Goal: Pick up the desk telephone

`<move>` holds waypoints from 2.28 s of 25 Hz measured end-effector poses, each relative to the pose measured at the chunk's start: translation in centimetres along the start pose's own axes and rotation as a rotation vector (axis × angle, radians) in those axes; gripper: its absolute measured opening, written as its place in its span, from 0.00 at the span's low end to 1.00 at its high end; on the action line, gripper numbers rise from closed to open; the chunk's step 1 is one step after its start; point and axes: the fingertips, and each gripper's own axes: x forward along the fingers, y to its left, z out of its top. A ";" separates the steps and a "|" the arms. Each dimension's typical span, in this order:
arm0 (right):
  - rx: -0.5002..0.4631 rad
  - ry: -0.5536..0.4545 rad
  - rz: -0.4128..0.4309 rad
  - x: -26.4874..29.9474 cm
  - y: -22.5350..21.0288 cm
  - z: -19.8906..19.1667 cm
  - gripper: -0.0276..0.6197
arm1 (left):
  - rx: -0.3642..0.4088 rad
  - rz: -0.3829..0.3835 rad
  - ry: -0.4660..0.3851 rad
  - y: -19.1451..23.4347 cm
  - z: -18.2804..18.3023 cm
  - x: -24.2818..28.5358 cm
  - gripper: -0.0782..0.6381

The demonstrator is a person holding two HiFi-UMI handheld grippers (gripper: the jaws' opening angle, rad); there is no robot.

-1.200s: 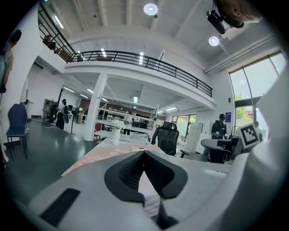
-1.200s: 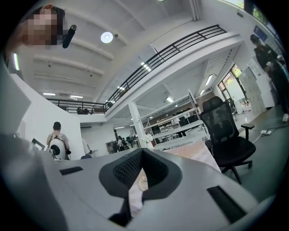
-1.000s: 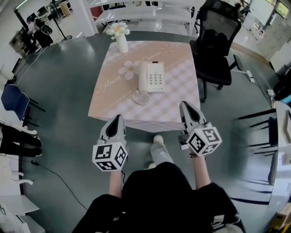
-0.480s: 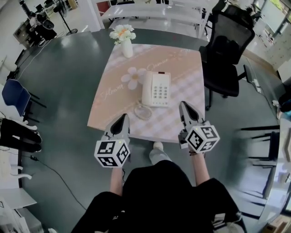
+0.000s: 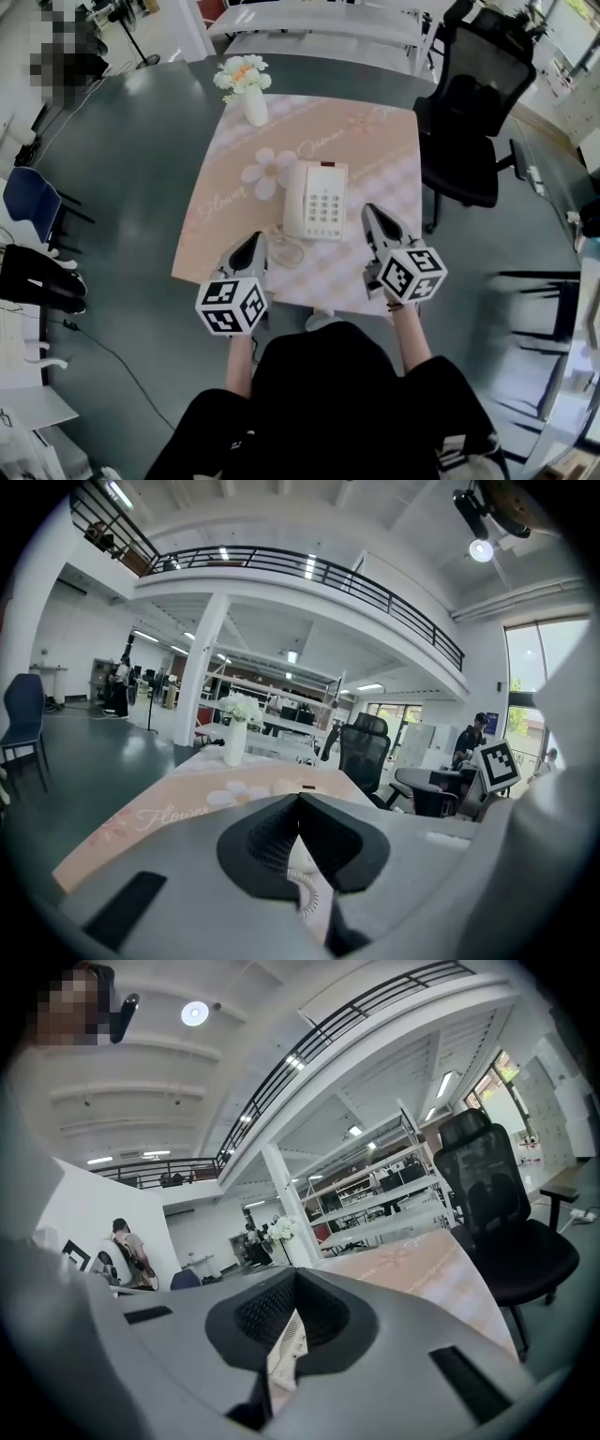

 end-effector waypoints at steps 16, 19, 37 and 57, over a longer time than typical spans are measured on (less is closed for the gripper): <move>-0.002 0.153 -0.014 7.2 -6.4 -3.1 0.03 | -0.057 0.006 0.167 1.4 -2.2 9.8 0.11; 0.029 0.162 -0.024 8.8 -7.3 -4.0 0.03 | -0.070 0.000 0.206 2.2 -2.9 11.9 0.11; 0.278 0.199 -0.099 15.5 -11.8 -9.2 0.21 | -0.142 -0.065 0.325 5.0 -6.2 20.2 0.35; 0.456 0.335 -0.110 18.0 -12.1 -12.7 0.41 | -0.250 -0.191 0.529 3.8 -10.7 23.8 0.54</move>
